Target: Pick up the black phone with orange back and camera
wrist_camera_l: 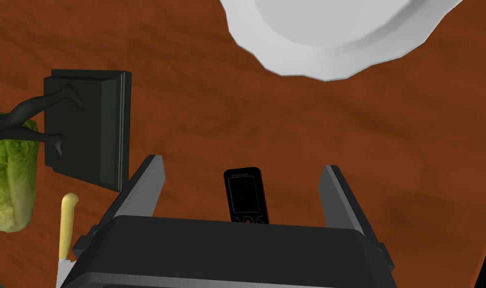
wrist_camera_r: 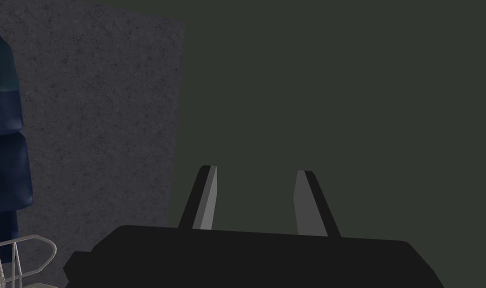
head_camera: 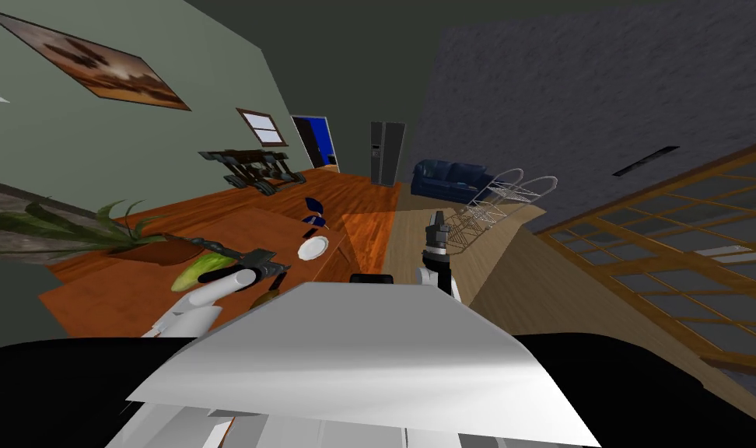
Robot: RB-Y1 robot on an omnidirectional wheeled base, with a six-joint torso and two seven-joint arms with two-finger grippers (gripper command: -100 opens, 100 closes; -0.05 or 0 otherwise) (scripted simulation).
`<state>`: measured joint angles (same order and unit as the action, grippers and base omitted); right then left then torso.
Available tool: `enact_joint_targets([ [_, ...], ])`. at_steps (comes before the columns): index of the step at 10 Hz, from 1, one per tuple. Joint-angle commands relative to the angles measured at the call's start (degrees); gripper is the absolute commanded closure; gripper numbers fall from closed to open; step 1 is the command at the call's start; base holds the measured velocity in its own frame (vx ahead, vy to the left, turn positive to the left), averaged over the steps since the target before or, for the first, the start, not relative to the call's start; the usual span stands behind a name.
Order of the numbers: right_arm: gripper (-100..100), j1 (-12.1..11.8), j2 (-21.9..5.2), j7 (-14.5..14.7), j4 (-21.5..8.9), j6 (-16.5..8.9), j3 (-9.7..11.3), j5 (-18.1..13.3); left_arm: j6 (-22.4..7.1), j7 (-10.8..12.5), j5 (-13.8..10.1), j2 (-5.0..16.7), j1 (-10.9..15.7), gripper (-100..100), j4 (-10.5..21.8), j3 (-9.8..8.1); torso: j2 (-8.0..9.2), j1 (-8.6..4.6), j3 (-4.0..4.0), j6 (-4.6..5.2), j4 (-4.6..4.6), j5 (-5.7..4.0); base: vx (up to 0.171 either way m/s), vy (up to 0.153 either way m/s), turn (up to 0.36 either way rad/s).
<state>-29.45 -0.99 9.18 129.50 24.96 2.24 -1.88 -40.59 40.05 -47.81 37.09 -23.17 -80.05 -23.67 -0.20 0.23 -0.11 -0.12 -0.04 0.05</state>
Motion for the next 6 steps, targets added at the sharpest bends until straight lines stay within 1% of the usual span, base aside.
enact_joint_targets([
  [1,0,0.00,0.00,0.00,0.00,0.00,0.00,0.00,-2.86,1.85,-1.44,0.85,-0.61,-100,2.86,-0.08,0.00,0.00,0.00,0.00,0.00,0.00,0.037,0.043,-0.173],
  [2,0,0.01,0.00,0.00,0.00,0.00,0.00,0.00,-2.95,1.85,-1.44,0.85,-0.61,-100,3.60,-0.08,0.01,0.03,0.01,0.02,0.01,0.00,0.037,0.040,-0.086],
  [3,0,0.00,0.00,0.00,0.00,0.00,0.00,0.00,-5.15,3.22,-2.70,1.42,-1.44,-100,5.49,-0.14,0.01,0.02,0.01,0.00,0.00,0.00,0.047,0.046,-0.145],
  [4,0,0.00,0.00,0.00,0.00,0.00,0.00,0.00,-5.15,3.22,-2.70,1.42,-1.44,-100,6.14,-0.14,-0.01,0.04,0.00,0.01,0.00,0.01,0.041,0.043,-0.087],
  [5,0,0.00,0.00,0.00,0.00,0.00,0.00,0.00,-5.15,3.22,-2.70,1.42,-1.44,-100,6.14,-0.14,0.00,0.02,0.00,-0.01,0.00,0.00,0.019,0.017,0.009],
  [6,0,0.00,0.00,0.00,0.00,0.00,0.00,0.00,-7.18,4.48,-3.85,1.87,-2.26,-100,8.41,-0.12,0.05,-0.06,0.03,-0.01,0.01,-0.01,0.029,0.021,-0.115],
])
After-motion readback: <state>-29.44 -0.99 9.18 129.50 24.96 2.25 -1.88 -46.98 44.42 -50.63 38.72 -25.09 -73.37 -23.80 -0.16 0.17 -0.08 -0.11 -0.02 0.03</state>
